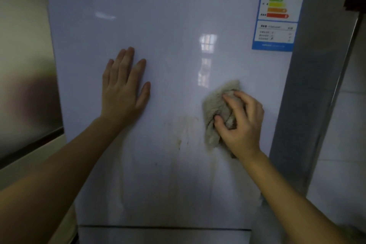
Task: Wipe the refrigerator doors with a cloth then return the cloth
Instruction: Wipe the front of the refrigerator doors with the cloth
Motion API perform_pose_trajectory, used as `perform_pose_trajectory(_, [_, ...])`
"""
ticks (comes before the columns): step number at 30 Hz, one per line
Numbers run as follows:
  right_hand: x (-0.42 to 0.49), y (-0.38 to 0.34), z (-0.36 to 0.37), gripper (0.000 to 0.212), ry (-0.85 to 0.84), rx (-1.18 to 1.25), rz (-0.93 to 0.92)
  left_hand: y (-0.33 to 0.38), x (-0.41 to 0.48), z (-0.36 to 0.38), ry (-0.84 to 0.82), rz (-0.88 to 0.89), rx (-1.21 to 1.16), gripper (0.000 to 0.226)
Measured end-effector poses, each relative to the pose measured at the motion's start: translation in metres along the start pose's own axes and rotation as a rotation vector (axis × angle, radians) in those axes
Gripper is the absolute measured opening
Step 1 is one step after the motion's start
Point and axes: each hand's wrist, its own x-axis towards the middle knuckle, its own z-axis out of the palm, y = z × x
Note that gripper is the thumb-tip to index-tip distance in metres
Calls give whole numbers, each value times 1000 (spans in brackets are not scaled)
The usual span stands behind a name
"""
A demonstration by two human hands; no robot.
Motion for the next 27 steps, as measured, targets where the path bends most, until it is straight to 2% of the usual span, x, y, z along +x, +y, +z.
perform_pose_trajectory(4, [-65, -14, 21, 46, -237, 15, -424, -2, 0, 1, 8, 10, 21, 54])
perform_pose_trajectory(6, [-78, -16, 23, 48, -313, 25, -539, -2, 0, 1, 12, 15, 28, 54])
perform_pose_trajectory(9, [-59, -10, 20, 48, -235, 34, -458, -3, 0, 1, 17, 15, 15, 54])
perform_pose_trajectory(14, [21, 4, 0, 48, 52, 30, -8, 0, 0, 2, 48, 11, 17, 52])
perform_pose_trajectory(16, [37, 4, -3, 49, 116, 44, 99, 0, 0, 2, 56, 11, 14, 52])
perform_pose_trajectory(18, [30, -1, -1, 51, 79, 49, 77, -1, 0, 3, 55, 13, 12, 52])
perform_pose_trajectory(23, [-31, -13, 11, 50, -123, 35, -198, 0, 0, 2, 37, 10, 1, 53])
perform_pose_trajectory(27, [-40, -8, 7, 48, -118, 31, -206, 0, 1, 0, 29, 21, 10, 52])
